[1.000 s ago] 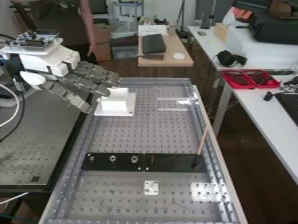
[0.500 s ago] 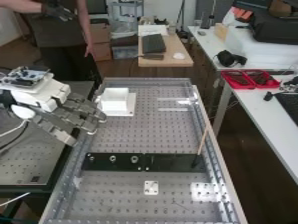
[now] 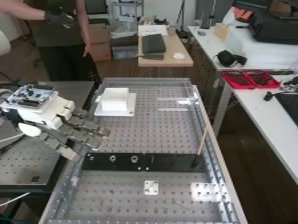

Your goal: Grab the smaller nut and place it in the white container

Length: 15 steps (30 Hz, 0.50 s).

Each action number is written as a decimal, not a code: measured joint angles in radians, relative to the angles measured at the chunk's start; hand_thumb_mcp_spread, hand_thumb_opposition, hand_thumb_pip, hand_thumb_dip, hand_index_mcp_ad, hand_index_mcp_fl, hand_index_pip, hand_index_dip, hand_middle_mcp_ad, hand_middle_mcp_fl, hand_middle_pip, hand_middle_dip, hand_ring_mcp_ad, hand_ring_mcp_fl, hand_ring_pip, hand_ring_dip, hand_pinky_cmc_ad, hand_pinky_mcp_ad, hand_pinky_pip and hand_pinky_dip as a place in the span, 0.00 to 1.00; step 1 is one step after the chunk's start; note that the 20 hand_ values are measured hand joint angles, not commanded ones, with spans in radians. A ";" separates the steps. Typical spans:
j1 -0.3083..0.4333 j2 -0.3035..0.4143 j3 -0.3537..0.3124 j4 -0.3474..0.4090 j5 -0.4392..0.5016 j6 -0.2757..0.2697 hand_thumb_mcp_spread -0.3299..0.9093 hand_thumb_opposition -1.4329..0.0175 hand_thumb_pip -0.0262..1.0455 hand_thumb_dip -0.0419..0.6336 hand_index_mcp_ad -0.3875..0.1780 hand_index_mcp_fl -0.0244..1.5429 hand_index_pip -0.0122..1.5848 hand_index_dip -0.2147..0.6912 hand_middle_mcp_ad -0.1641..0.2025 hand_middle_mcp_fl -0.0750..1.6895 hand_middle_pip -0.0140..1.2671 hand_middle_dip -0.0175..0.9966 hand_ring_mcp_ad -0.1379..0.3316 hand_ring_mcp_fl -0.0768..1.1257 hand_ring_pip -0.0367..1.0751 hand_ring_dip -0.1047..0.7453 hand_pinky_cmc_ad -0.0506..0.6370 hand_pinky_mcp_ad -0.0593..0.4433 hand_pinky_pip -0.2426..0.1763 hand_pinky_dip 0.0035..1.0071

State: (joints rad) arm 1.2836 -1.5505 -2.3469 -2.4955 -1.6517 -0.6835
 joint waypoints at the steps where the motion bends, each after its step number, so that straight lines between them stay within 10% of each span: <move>1: -0.003 -0.009 -0.001 0.012 -0.003 0.004 0.56 0.43 0.63 0.36 0.56 0.02 0.89 0.31 0.48 0.08 0.12 0.20 0.57 0.06 0.15 0.14 0.65 0.74 0.36 0.45; 15: -0.016 -0.080 0.000 0.079 -0.031 -0.014 0.59 0.38 0.66 0.45 0.54 0.02 0.97 0.43 0.48 0.11 0.12 0.24 0.54 0.06 0.12 0.18 0.65 0.74 0.36 0.31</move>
State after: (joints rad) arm 1.2679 -1.6308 -2.3473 -2.4168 -1.6830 -0.6979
